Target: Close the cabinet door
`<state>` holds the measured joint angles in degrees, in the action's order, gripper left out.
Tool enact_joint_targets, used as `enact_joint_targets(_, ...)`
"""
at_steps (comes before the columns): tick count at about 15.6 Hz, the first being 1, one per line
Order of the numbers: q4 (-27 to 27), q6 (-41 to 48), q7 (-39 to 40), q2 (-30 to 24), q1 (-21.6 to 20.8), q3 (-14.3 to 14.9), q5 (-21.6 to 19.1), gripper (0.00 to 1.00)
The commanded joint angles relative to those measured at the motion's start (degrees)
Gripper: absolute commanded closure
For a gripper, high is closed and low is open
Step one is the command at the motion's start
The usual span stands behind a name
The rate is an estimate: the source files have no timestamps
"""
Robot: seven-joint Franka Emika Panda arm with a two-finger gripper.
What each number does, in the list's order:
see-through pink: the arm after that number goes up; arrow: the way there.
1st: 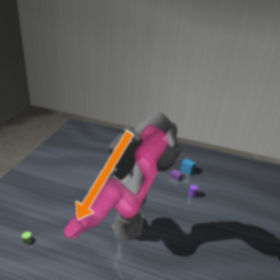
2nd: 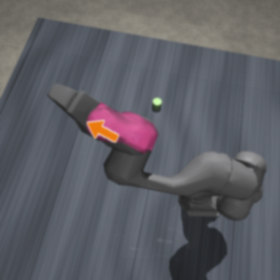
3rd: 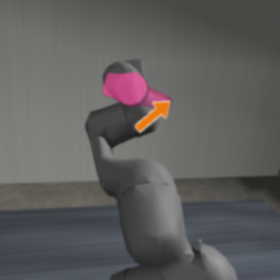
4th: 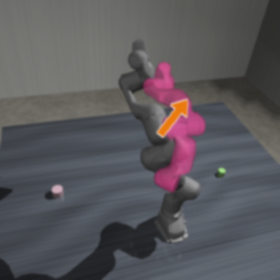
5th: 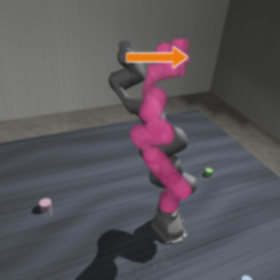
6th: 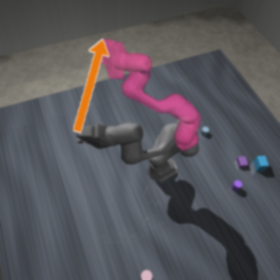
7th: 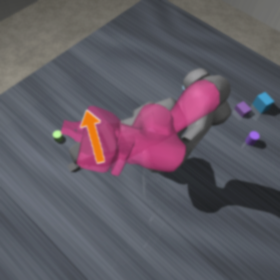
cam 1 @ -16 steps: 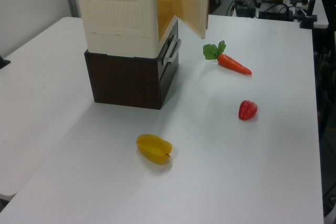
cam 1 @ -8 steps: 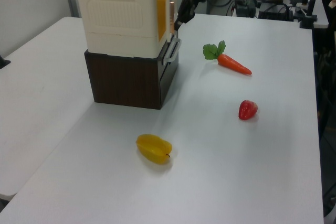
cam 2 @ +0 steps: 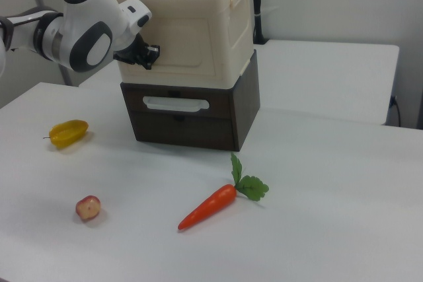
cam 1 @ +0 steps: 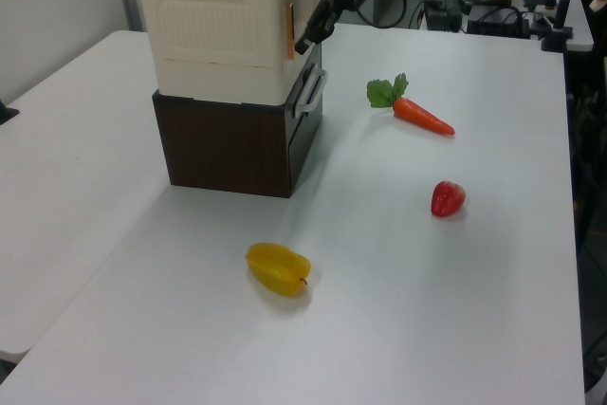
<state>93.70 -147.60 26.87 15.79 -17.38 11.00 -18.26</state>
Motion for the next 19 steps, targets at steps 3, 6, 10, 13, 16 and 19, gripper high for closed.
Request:
enact_joint_targets(3,-0.2,-2.7,-2.2,0.4,-1.3,0.2,-0.8,1.00)
enact_joint_targets(6,0.4,3.4,-5.7,-1.1,-0.7,0.7,-0.4,1.00)
enact_joint_targets(10,0.3,22.1,-11.0,-6.5,2.1,2.1,0.3,1.00)
enact_joint_targets(13,0.1,36.8,-13.1,-11.1,5.9,2.2,3.1,0.98)
enact_joint_targets(16,0.0,49.3,-20.4,-12.9,6.5,2.0,13.8,0.97)
enact_joint_targets(19,0.2,55.7,-24.5,-13.9,6.5,1.7,18.0,0.94)
